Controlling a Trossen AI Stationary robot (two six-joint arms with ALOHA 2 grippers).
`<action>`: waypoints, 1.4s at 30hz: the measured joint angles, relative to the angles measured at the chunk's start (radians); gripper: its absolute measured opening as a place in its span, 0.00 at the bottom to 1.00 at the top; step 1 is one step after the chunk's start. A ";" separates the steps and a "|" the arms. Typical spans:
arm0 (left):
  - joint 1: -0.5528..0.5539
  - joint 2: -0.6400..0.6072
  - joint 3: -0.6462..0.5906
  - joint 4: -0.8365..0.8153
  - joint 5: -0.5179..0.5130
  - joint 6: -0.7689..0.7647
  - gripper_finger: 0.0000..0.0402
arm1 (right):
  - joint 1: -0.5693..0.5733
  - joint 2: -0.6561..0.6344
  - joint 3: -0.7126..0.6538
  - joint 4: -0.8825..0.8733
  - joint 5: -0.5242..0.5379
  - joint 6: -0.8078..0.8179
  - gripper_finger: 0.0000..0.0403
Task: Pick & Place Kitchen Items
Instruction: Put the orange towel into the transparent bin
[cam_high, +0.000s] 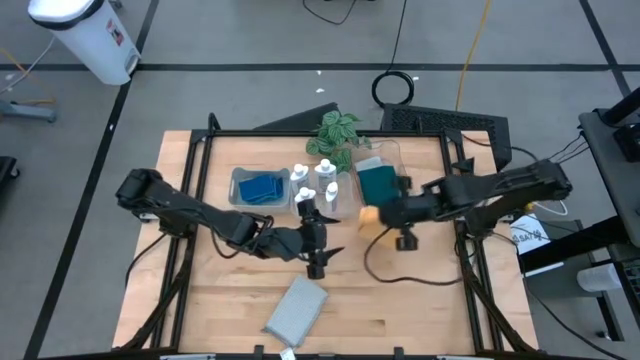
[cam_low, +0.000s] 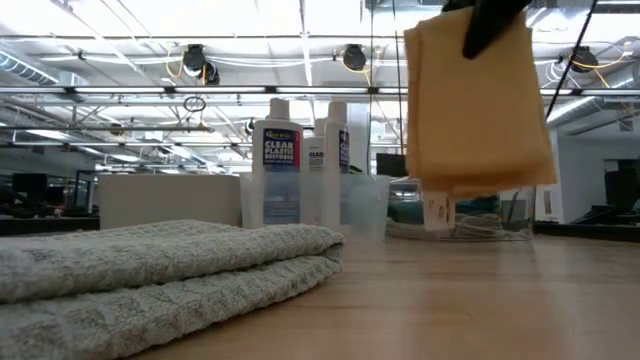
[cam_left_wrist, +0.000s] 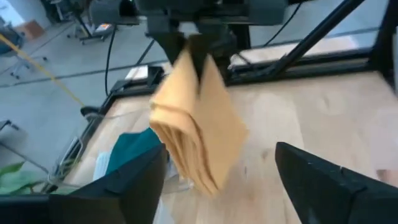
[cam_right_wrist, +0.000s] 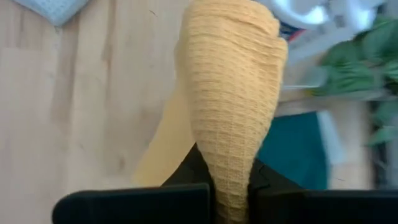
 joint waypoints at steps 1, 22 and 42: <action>-0.003 -0.008 0.000 0.002 0.002 0.009 0.77 | -0.003 -0.024 0.000 -0.016 0.013 -0.017 0.01; 0.000 -0.018 0.000 0.022 0.007 0.014 0.82 | -0.324 -0.149 -0.080 0.003 0.024 -0.709 0.01; 0.000 -0.018 0.000 0.016 0.007 0.014 0.80 | -0.713 -0.168 -0.415 0.451 -0.108 -1.066 0.01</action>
